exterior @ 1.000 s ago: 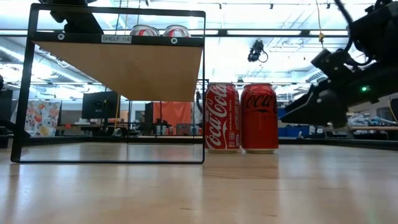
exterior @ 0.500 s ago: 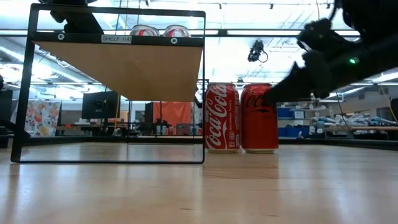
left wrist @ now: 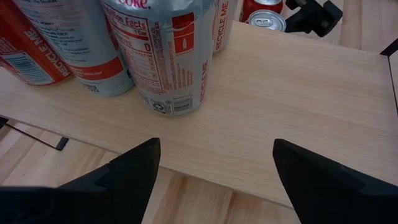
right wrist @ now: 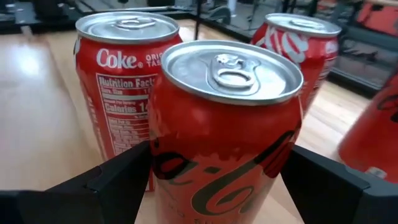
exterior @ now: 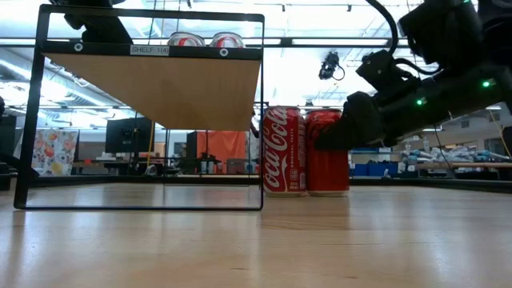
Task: Place canned beverage on shelf
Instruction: Put the red-black soda can on the shelf
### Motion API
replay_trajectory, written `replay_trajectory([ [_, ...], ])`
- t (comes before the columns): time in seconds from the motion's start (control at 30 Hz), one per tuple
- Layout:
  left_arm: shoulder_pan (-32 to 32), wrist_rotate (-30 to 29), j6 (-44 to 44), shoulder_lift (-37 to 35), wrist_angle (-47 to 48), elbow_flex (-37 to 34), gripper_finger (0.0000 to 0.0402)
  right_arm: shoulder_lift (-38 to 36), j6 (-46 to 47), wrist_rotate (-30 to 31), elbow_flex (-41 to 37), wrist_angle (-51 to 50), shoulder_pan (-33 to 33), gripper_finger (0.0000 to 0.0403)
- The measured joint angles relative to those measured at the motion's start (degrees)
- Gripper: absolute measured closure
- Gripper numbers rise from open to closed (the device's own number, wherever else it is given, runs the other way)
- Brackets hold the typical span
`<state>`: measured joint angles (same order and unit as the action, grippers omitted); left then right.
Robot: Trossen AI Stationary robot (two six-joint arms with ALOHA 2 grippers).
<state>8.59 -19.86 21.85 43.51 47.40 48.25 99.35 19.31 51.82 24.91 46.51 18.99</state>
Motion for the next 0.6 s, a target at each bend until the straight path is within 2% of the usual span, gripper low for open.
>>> replay_trajectory([
  [0.33,-0.01,0.02,-0.04,0.0,0.04,0.0,0.0079,-6.92,-8.59,-13.21,-8.28,3.73,-4.71,0.0056],
  [0.47,-0.01,0.02,-0.2,0.0,0.03,0.0,0.0079,-10.76,-15.39,-26.39,-13.74,9.67,-6.86,0.0056],
  [0.53,0.01,0.02,-0.2,-0.01,0.04,0.0,0.0079,-12.1,-17.11,-34.63,-16.13,13.03,-7.94,0.0056],
  [0.6,0.0,0.02,-0.2,-0.02,0.02,0.0,0.0079,-13.21,-18.3,-40.08,-17.56,14.81,-8.78,0.0056],
])
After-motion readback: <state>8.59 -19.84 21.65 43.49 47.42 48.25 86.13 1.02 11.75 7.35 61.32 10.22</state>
